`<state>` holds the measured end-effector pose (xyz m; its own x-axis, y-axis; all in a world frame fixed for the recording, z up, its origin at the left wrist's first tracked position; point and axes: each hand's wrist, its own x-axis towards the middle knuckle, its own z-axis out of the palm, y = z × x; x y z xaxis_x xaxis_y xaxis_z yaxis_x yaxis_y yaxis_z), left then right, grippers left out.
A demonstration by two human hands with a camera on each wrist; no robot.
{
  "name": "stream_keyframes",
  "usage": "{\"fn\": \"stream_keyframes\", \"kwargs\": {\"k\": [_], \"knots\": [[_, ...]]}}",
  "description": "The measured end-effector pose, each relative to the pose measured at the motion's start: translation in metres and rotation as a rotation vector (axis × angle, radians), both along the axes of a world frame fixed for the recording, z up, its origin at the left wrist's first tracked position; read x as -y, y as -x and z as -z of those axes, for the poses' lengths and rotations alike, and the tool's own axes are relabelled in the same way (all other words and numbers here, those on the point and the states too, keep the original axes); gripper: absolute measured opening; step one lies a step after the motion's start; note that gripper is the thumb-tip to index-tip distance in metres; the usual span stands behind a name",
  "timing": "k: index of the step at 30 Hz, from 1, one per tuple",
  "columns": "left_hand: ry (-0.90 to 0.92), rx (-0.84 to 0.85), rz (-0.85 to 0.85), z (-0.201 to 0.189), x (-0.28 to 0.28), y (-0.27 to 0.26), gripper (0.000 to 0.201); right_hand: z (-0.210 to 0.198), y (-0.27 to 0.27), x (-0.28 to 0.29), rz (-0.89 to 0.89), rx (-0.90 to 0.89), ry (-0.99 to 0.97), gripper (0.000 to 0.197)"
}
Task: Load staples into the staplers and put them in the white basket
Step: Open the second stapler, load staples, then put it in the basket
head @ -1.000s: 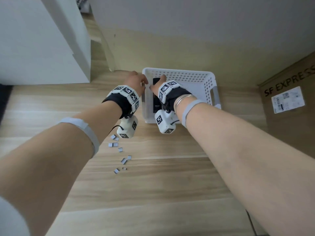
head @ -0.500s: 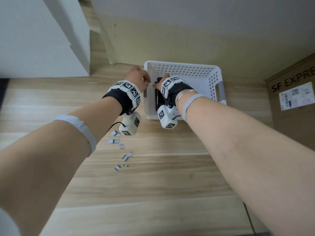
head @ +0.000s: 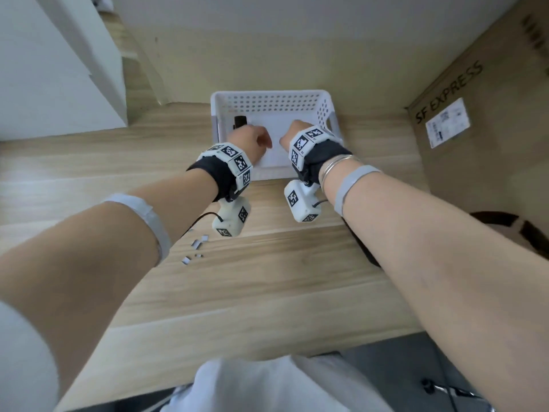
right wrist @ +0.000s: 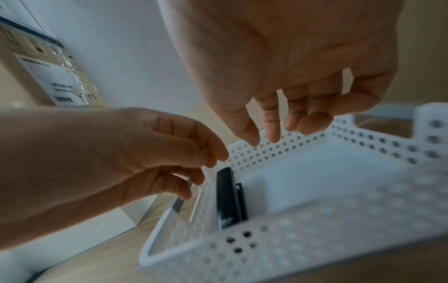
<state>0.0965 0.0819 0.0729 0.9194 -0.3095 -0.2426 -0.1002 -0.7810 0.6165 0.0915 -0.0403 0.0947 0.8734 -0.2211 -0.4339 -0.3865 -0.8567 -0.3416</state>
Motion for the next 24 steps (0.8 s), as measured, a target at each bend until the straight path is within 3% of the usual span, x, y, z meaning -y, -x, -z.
{"fn": "stream_keyframes", "kwargs": {"k": [11, 14, 19, 24], "knots": [[-0.060, -0.145, 0.259, 0.044, 0.059, 0.082, 0.030, 0.042, 0.111, 0.093, 0.211, -0.182, 0.208, 0.042], [-0.102, -0.163, 0.297, 0.054, 0.068, 0.091, 0.032, 0.054, 0.130, 0.112, 0.250, -0.226, 0.141, 0.052], [-0.155, -0.184, 0.324, 0.066, 0.070, 0.097, 0.032, 0.061, 0.148, 0.123, 0.236, -0.175, 0.166, 0.042], [-0.163, -0.254, 0.286, 0.075, 0.059, 0.094, 0.036, 0.046, 0.134, 0.092, 0.049, -0.148, 0.165, 0.038]]}}
